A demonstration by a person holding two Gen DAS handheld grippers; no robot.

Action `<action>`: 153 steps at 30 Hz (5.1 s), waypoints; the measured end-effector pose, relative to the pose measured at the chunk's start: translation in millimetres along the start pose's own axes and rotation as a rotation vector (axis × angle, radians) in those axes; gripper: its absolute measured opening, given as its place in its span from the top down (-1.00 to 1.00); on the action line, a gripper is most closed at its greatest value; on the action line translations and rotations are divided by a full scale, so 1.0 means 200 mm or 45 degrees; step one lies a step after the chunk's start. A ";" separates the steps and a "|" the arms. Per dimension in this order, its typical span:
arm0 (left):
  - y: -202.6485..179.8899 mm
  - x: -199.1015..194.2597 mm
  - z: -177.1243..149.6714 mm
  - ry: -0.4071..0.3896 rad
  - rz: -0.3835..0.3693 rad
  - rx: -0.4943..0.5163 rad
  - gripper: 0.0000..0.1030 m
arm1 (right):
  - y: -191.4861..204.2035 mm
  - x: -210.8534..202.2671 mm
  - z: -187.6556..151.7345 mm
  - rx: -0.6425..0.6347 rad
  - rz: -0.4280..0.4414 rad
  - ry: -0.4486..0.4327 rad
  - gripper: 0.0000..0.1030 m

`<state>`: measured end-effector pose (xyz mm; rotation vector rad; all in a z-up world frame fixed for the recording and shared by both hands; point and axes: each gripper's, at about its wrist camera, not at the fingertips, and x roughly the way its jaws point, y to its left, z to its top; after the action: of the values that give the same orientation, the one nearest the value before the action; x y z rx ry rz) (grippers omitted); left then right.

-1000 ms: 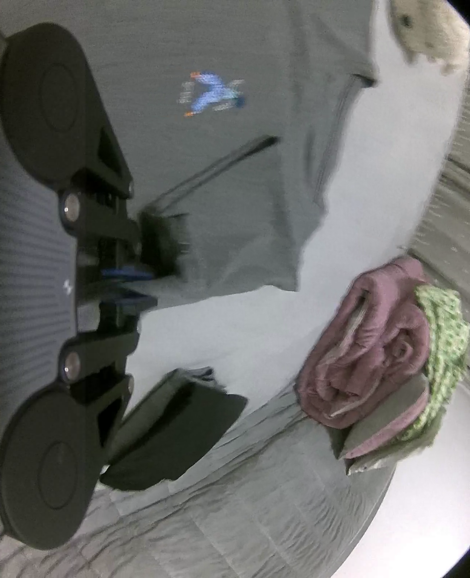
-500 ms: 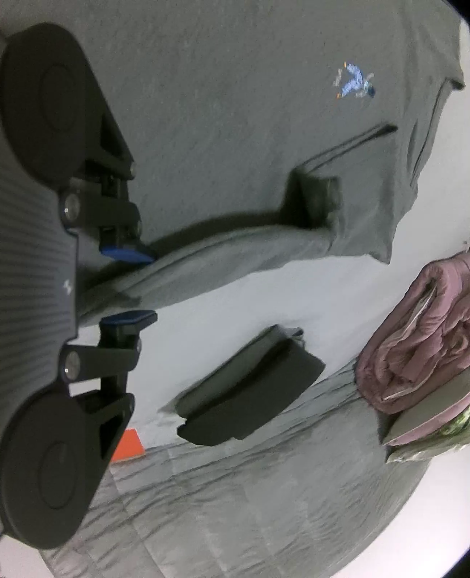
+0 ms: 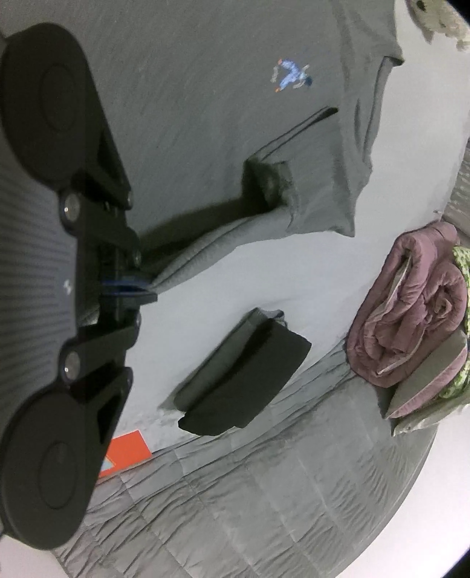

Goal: Fold clothes

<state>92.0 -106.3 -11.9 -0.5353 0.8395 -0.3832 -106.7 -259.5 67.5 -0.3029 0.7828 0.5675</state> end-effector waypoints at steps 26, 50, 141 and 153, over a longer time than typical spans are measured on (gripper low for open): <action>0.22 -0.16 -0.09 0.004 0.108 0.095 0.26 | -0.15 0.20 -0.07 0.296 0.368 0.129 0.08; 0.10 -0.45 -0.66 0.311 -0.113 0.032 0.38 | -0.58 0.33 -0.31 0.947 0.532 0.152 0.46; 0.46 0.11 0.65 -0.469 0.469 0.116 0.19 | -1.04 1.19 0.55 0.615 0.581 -0.254 0.27; 0.37 0.24 0.36 -0.089 0.246 0.582 0.99 | -1.05 1.21 0.55 0.606 0.542 -0.229 0.27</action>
<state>185.7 -49.7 -44.3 -0.0421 0.6996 -0.3617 217.6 -291.9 -25.4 0.3583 0.7852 0.7721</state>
